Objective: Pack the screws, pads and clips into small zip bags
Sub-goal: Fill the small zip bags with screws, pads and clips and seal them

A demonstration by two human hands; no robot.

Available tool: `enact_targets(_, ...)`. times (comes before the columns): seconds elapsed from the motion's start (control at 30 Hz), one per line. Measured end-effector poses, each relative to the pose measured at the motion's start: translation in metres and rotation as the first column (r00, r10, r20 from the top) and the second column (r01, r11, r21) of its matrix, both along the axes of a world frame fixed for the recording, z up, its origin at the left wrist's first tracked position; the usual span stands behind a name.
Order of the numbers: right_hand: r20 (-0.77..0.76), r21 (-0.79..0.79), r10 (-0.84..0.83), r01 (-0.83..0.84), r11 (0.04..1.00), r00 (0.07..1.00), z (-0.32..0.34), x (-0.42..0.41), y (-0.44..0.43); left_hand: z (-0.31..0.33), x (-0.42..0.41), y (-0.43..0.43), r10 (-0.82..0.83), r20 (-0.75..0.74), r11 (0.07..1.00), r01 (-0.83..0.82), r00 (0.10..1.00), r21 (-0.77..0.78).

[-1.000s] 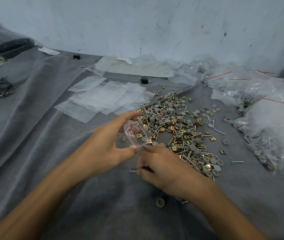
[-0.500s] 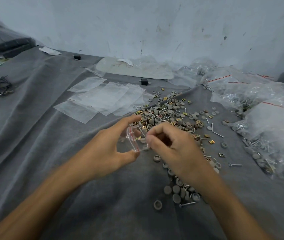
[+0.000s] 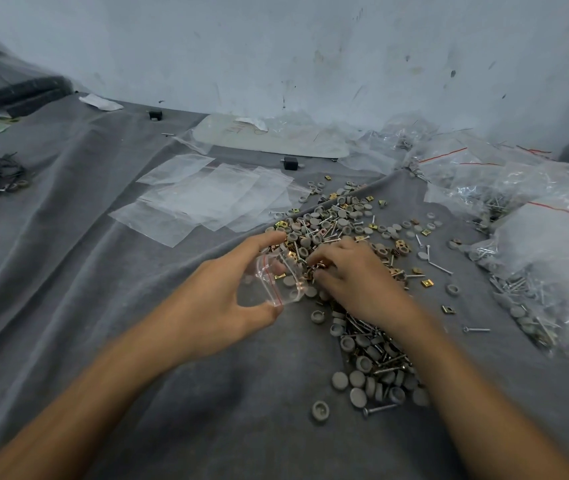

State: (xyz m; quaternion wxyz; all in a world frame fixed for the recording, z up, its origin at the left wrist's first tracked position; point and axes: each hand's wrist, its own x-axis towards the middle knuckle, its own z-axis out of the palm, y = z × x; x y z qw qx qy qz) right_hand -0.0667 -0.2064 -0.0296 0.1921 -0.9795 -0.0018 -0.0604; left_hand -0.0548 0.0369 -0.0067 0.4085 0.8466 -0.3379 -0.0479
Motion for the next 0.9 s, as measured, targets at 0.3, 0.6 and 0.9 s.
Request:
enact_targets(0.3,-0.001,-0.160,-0.037,0.037,0.986,0.999,-0.006,0.003,0.002,-0.003,0.003,0.002,0.010,-0.002,1.000,-0.010,1.000,0.009)
enact_targets(0.6,0.060,0.022,-0.078,0.077,0.997,0.995,0.000,-0.012,-0.011,-0.002,0.004,0.003,0.009,0.009,1.000,-0.010,1.000,0.027)
enact_targets(0.9,0.232,0.480,-0.117,-0.009,0.877,0.966,0.014,-0.039,-0.007,-0.005,0.003,0.001,-0.002,0.023,1.000,0.001,1.000,0.021)
